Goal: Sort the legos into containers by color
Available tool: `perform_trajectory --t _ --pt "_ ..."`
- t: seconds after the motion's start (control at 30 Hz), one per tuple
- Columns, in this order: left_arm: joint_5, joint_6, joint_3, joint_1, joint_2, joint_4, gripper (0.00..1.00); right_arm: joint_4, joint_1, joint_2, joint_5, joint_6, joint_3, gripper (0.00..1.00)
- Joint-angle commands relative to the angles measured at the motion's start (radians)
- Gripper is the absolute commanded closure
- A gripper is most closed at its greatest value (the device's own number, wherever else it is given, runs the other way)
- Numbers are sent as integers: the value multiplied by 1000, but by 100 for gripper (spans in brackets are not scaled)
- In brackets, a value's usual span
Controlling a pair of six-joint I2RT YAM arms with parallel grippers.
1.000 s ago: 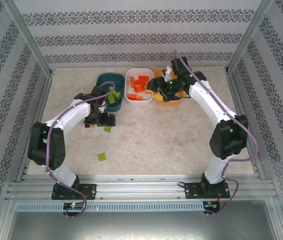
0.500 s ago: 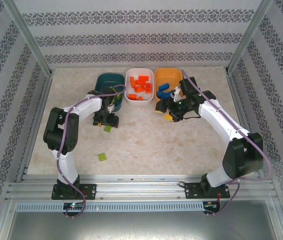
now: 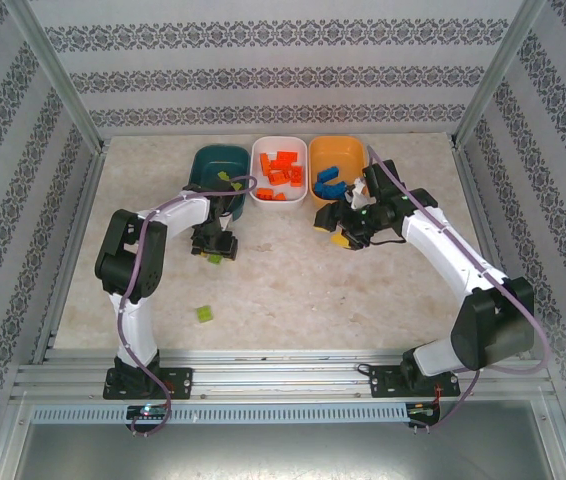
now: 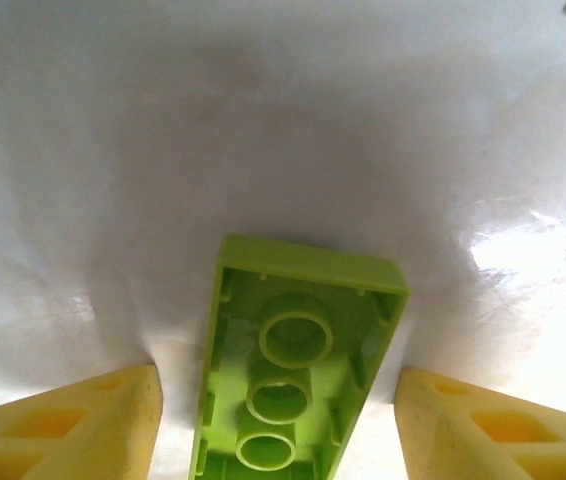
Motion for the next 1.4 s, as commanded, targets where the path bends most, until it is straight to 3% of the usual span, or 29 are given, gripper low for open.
perform_trajectory --t 0.0,0.23,0.6,1.0,1.17,1.3,1.33,1.37 --pt "-3 7 -30 -6 17 29 44 -18 -6 -29 17 -11 -8 36" --pt "27 -2 -41 -6 -6 27 63 -29 -6 -29 21 -8 7 36" --pt "93 -43 -64 -7 -122 -17 64 -4 -5 -45 27 6 -25 36" --pt "256 -220 33 14 -310 -14 64 40 -3 -5 11 16 -42 36" --pt "259 -244 195 71 -250 -31 64 41 0 -5 14 11 -44 36" --pt "242 -209 368 104 -106 -70 63 50 1 -26 16 18 -78 36" --pt "232 -193 425 108 -53 -89 62 51 1 -29 19 19 -81 36" --pt "210 -180 481 114 -5 -117 53 49 1 -31 20 17 -84 36"
